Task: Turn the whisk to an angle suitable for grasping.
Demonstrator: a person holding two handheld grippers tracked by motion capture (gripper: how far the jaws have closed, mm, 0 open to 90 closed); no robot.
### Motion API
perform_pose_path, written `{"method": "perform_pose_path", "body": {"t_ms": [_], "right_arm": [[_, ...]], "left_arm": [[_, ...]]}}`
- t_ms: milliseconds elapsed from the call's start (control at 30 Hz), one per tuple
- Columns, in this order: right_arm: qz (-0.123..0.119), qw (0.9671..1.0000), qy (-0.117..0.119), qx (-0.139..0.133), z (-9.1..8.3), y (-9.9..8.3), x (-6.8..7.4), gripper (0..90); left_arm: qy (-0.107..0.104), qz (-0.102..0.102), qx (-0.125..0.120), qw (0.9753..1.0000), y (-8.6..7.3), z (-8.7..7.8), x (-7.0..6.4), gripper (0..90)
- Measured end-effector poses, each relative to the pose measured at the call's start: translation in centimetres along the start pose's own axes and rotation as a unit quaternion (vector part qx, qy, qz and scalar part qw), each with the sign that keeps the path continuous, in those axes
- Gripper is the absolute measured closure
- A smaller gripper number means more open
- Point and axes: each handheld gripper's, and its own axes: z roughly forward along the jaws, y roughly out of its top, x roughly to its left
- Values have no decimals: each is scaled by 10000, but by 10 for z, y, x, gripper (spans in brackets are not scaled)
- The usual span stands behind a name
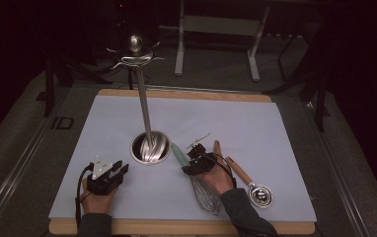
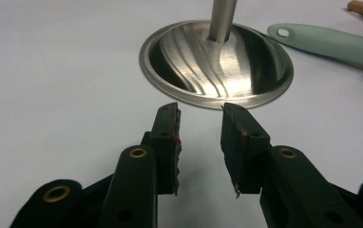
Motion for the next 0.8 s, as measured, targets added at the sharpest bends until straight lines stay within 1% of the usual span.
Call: {"method": "perform_pose_path", "body": {"t_ms": [67,100,200,300,367,500,567,633,700,733,767,800], "right_arm": [[-56,9999,-94,31,-2,2,-2,567],[-15,10000,-88,46,-3,2,-3,569],[-45,9999,-58,115,-1,3,-4,585],[-62,9996,-33,289,2,4,-2,613],[-94,9991,-66,399,4,5,-1,619],[-137,9978,-199,612,6,11,3,653],[-104,9972,-310,676,6,14,5,661],[-19,9973,-351,640,7,15,7,671],[23,9975,-317,626,7,15,7,676],[85,9980,-276,562,7,15,6,684],[116,9988,-172,444,5,15,5,685],[135,9991,-115,395,3,15,5,686]], "left_arm": [[2,-1,-6,10000,0,0,0,679],[0,-2,-3,10000,0,0,0,679],[9,2,-3,10000,0,0,0,679],[11,5,0,10000,0,0,0,679],[12,1,0,10000,0,0,0,678],[13,5,1,10000,0,0,0,678],[11,6,-2,10000,0,0,0,678],[8,5,-10,10000,0,0,0,678],[10,6,-8,10000,0,0,0,678],[12,4,-10,10000,0,0,0,678],[12,5,-10,10000,0,0,0,679],[13,7,-8,10000,0,0,0,678]]}}
